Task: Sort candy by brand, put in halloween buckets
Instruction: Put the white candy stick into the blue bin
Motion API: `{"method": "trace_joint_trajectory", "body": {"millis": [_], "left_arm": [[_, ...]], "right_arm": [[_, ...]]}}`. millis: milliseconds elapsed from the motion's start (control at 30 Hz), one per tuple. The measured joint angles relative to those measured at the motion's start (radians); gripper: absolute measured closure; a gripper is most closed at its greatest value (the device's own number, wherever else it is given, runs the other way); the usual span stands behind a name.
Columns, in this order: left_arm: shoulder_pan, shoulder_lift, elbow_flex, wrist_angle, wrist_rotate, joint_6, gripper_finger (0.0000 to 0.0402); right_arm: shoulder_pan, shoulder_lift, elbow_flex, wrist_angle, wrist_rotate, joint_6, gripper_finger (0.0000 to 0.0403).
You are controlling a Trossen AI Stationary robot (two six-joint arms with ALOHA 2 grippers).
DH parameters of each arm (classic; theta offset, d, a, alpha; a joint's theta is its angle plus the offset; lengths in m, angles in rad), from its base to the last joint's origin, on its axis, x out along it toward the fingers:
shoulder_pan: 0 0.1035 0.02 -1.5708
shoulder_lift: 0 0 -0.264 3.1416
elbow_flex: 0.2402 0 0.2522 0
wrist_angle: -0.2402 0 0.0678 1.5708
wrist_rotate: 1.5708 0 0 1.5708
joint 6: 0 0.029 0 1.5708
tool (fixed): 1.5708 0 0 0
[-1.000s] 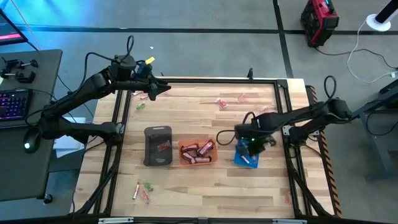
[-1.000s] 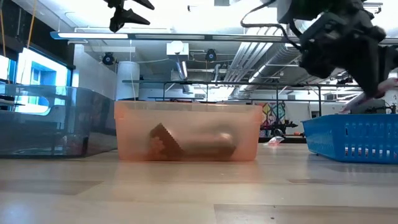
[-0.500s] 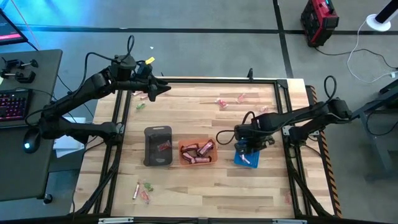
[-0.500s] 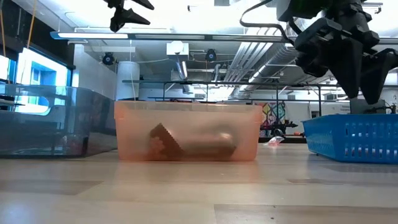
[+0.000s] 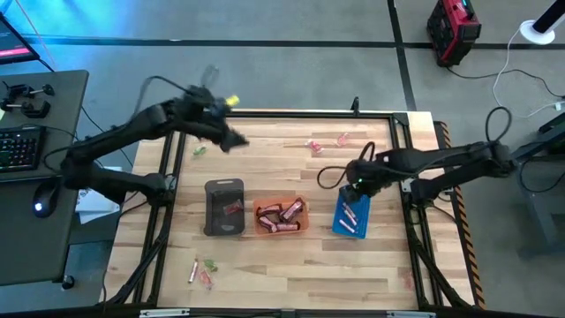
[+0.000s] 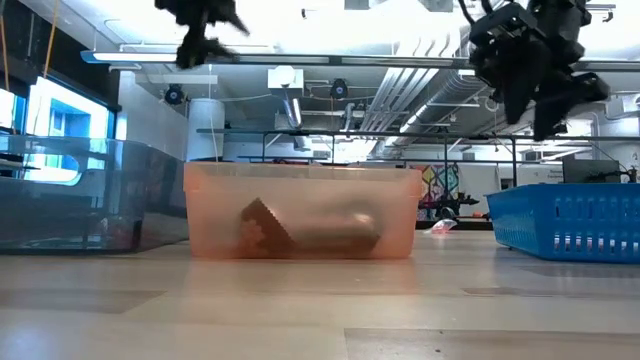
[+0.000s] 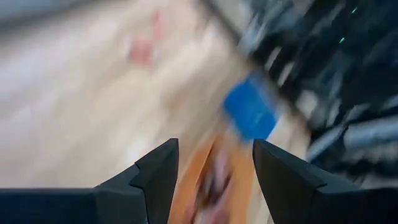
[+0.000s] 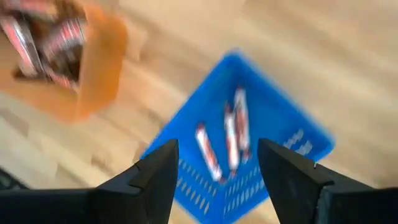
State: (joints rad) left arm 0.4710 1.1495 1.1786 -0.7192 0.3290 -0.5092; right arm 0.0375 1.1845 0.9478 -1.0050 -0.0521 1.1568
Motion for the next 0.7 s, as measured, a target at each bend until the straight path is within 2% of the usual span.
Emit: {"method": "trace_joint_trajectory", "body": {"millis": [100,167,233,300,533,700], "left_arm": [[-0.055,0.078,-0.002,-0.236,-0.028,0.1,0.0208],[-0.073,0.123,-0.003,-0.357,-0.142,0.143,0.0208],[-0.052,0.16,-0.003,-0.387,-0.291,0.144,0.0208],[0.012,0.197,-0.001,-0.371,-0.37,0.152,0.0208],[0.344,0.457,0.0,-0.375,-0.419,0.271,0.0209],[0.484,0.642,-0.001,-0.371,-0.437,0.279,0.0209]], "right_arm": [[-0.048,-0.034,0.0,0.0,0.077,-0.061,0.0192],[-0.089,-0.039,0.0,0.007,0.101,-0.11,0.0192],[-0.129,-0.039,0.0,0.02,0.101,-0.167,0.0192],[-0.165,-0.039,0.0,0.04,0.089,-0.206,0.0192],[-0.198,-0.038,0.0,0.071,0.052,-0.241,0.0192],[-0.166,-0.038,0.0,0.088,0.071,-0.209,0.0192]]}}
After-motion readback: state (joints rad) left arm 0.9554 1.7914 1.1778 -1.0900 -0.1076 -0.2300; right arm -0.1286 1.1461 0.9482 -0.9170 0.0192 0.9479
